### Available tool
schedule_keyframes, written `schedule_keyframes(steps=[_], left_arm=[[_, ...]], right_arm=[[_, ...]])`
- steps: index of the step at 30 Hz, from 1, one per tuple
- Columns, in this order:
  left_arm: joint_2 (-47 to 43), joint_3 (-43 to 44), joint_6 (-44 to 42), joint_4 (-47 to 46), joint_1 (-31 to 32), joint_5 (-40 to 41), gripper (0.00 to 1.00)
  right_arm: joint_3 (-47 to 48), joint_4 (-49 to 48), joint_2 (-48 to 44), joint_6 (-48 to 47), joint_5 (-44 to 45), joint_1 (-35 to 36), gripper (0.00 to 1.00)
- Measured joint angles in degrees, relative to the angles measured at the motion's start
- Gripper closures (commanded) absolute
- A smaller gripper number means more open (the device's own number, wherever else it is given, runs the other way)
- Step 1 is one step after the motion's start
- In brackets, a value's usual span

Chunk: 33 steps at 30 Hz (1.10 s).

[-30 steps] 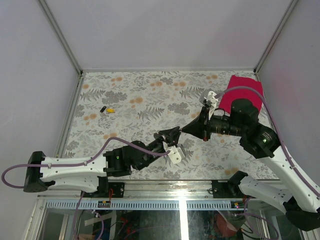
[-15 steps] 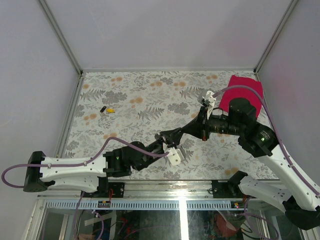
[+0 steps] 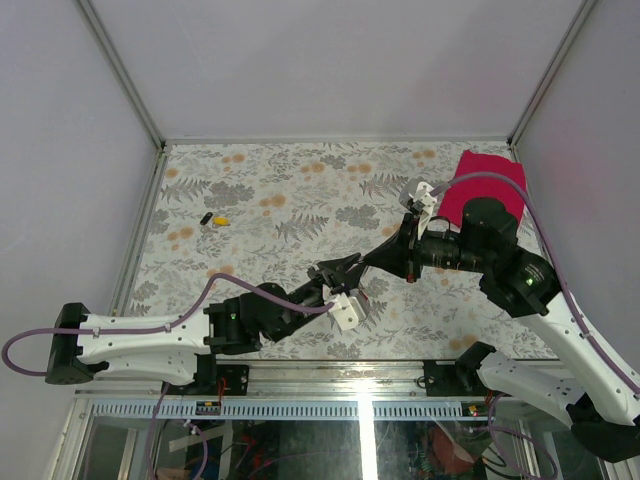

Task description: Put the keys on the keyring

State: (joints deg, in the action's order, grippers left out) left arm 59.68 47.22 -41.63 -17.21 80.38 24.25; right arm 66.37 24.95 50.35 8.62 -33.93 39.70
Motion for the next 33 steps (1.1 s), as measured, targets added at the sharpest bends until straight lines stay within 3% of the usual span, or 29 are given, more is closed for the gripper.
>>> schedule_keyframes(steps=[3, 9, 11, 15, 17, 25, 33], left_arm=[[0.0, 0.0, 0.1, 0.0, 0.2, 0.1, 0.81], [-0.1, -0.2, 0.4, 0.0, 0.3, -0.1, 1.0], [-0.2, -0.3, 0.5, 0.0, 0.3, -0.3, 1.0], [-0.5, -0.6, 0.5, -0.5, 0.3, -0.4, 1.0], [-1.0, -1.0, 0.5, -0.9, 0.2, 0.3, 1.0], [-2.0, -1.2, 0.4, -1.3, 0.2, 1.7, 1.0], [-1.9, -1.2, 0.4, -1.2, 0.2, 1.7, 1.0]], right_arm=[[0.0, -0.1, 0.0, 0.0, 0.0, 0.0, 1.0], [0.0, -0.7, 0.0, 0.0, 0.1, 0.0, 1.0], [0.0, -0.9, 0.0, 0.1, 0.1, 0.0, 0.98], [0.0, -1.2, -0.2, 0.5, 0.4, 0.0, 0.72], [-0.2, -1.3, -1.0, 0.7, 1.1, 0.0, 0.66], [-3.1, -3.8, -7.9, 0.6, 5.0, 0.0, 0.57], [-2.8, -4.6, -4.1, 1.0, 4.3, 0.0, 0.53]])
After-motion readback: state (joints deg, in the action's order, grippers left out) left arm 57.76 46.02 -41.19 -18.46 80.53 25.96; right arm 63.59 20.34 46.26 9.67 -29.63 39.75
